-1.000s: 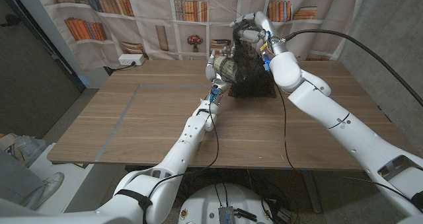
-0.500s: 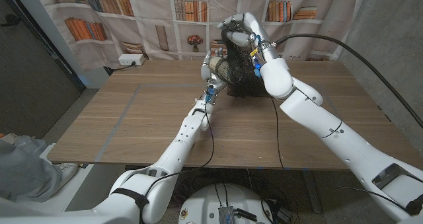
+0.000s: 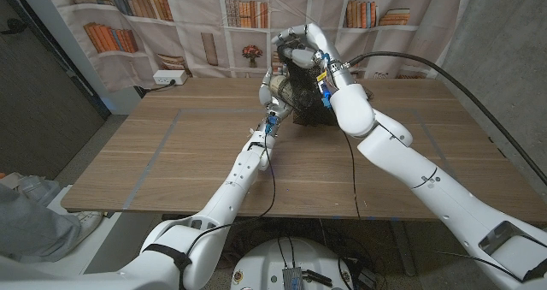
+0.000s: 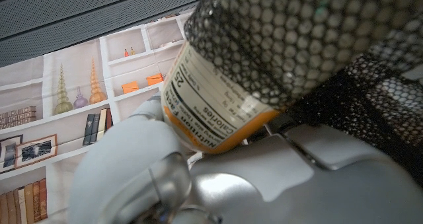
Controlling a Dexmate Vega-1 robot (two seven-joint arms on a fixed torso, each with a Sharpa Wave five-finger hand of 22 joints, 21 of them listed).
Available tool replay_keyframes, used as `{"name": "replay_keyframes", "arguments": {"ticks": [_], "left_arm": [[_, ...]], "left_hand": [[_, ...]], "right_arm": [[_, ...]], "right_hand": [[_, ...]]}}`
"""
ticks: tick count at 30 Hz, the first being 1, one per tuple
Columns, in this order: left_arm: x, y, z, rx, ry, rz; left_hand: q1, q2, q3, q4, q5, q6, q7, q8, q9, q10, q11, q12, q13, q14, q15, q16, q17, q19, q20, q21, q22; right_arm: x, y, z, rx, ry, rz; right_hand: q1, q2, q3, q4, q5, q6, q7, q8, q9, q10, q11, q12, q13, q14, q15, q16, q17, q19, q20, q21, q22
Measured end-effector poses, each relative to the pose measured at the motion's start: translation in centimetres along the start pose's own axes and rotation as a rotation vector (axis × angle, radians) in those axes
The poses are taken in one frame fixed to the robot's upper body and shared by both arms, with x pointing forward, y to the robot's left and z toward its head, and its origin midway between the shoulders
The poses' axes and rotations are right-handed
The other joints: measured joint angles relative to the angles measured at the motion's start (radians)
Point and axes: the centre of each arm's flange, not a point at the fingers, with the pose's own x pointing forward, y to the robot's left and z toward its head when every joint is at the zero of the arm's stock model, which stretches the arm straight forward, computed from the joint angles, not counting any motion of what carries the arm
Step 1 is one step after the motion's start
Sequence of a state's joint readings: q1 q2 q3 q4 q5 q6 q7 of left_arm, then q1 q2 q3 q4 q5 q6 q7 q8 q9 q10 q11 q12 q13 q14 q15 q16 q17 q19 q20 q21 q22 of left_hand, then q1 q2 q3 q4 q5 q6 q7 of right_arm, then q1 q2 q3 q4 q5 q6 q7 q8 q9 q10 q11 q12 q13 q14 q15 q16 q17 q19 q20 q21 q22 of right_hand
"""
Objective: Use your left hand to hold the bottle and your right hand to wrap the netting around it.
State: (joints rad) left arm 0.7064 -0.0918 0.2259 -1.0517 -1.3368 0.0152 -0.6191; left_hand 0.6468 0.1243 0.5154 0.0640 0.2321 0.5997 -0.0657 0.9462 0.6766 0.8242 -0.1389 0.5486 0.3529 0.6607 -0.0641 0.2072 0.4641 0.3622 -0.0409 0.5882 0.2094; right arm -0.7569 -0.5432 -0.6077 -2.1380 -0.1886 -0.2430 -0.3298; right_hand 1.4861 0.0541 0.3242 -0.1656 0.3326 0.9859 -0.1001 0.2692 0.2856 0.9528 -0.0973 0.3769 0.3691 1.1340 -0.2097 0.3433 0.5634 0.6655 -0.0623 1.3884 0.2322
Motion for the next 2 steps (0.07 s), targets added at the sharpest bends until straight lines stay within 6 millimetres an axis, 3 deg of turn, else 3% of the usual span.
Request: {"name": "replay_keyframes", "arguments": {"ticks": [2], "left_arm": [[-0.06,-0.03,0.15,0.01,-0.005,0.001]], "left_hand": [[0.0,0.0,0.0,0.0,0.0,0.0,0.0,0.0,0.0,0.0,0.0,0.0,0.0,0.0,0.0,0.0,0.0,0.0,0.0,0.0,0.0]], "right_arm": [[-0.15,0.01,-0.02,0.004,0.001,0.001]], "right_hand": [[0.0,0.0,0.0,0.0,0.0,0.005,-0.005,0.0,0.0,0.002,-0.002,-0.003,-0.001,0.0,0.0,0.0,0.0,0.0,0.0,0.0,0.0]]}}
